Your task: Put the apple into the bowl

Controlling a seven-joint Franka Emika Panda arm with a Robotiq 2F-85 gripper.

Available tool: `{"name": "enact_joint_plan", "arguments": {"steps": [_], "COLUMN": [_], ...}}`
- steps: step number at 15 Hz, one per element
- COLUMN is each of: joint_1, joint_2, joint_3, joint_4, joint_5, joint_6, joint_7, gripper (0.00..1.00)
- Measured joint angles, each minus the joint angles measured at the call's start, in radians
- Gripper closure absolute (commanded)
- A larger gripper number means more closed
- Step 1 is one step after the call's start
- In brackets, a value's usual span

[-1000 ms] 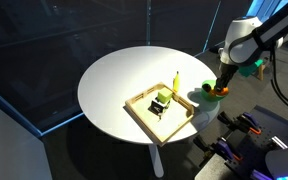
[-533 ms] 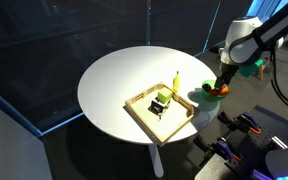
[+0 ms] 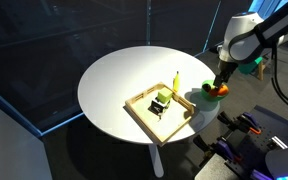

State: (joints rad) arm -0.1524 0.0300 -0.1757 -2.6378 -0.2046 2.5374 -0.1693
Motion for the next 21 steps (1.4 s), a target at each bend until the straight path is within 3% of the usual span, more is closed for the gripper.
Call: {"name": "enact_joint_plan", "arguments": {"steps": [8,21], "joint_1": [0.044,0.097], "joint_2": [-0.082,-0.321], "joint_3": [0.058,0.130], "joint_4": [0.035,0.052], "joint_5": [0.013,0.043], "joint_6": [-0.148,-0.507], "joint_7": [0.025,0.078], "gripper": [0.00,0.00]}}
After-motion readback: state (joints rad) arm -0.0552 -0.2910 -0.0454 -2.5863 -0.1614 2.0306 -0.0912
